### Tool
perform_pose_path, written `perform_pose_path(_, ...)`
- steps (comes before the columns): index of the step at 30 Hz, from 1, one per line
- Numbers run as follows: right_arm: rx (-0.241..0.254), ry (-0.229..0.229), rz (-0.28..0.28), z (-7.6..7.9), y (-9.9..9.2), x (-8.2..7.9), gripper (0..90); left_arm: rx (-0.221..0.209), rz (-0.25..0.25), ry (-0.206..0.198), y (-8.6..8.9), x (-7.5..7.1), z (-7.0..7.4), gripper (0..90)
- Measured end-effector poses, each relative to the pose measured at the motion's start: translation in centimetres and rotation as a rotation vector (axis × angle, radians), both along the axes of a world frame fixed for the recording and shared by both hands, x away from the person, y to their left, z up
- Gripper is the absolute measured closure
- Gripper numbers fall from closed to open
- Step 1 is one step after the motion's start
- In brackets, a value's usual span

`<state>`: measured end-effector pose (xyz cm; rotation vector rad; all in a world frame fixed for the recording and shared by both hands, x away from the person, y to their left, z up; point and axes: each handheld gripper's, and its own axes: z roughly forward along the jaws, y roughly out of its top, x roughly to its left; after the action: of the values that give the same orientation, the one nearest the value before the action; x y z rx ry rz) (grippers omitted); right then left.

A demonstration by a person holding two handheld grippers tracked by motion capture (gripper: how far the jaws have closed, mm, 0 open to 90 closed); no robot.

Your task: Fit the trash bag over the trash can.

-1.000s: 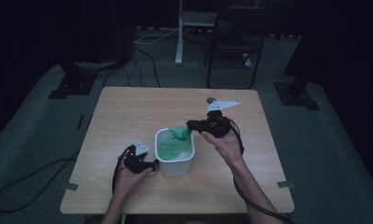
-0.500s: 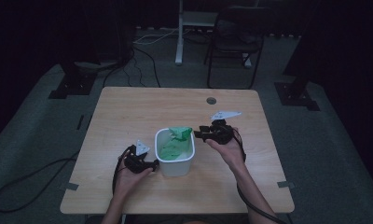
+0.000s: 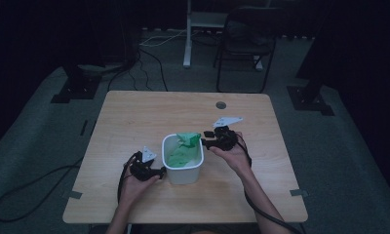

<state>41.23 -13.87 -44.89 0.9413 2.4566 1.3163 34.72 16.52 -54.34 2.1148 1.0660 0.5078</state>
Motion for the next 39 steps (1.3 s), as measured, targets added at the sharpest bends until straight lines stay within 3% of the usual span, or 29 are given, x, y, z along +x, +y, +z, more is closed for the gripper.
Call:
perform_pose_path(6,-0.014,-0.001,0.008,-0.4,1.0,0.8,54.8,0.001,0.001,-0.001,0.0,0.0,0.0,24.7)
perform_pose_path(9,-0.001,0.009,0.020,-0.5,1.3,1.0,67.7,0.000,0.000,-0.001,0.0,0.0,0.0,24.7)
perform_pose_path(10,-0.001,0.009,0.020,-0.5,1.3,1.0,67.7,0.000,0.000,-0.001,0.0,0.0,0.0,24.7)
perform_pose_path(11,0.010,0.013,0.020,-0.4,1.3,1.0,78.6,0.000,-0.001,0.000,0.0,0.0,0.0,24.7)
perform_pose_path(16,0.036,0.018,0.003,-0.1,0.5,0.7,89.0,0.002,-0.004,-0.002,0.0,-0.3,0.2,24.7)
perform_pose_path(23,0.038,0.002,-0.011,0.7,-0.8,-0.4,89.8,-0.003,-0.011,-0.002,0.0,-1.3,0.4,24.7)
perform_pose_path(33,0.006,-0.051,-0.046,2.2,-3.5,-4.5,89.3,-0.013,-0.006,0.003,-0.2,-1.2,0.4,24.7)
perform_pose_path(36,0.002,-0.035,-0.017,1.7,-3.7,-5.8,87.3,-0.015,-0.003,0.004,-0.3,-1.1,0.4,24.7)
perform_pose_path(39,-0.015,0.002,0.041,0.6,-3.6,-6.7,76.2,-0.015,0.000,0.005,-0.4,-0.9,0.3,24.7)
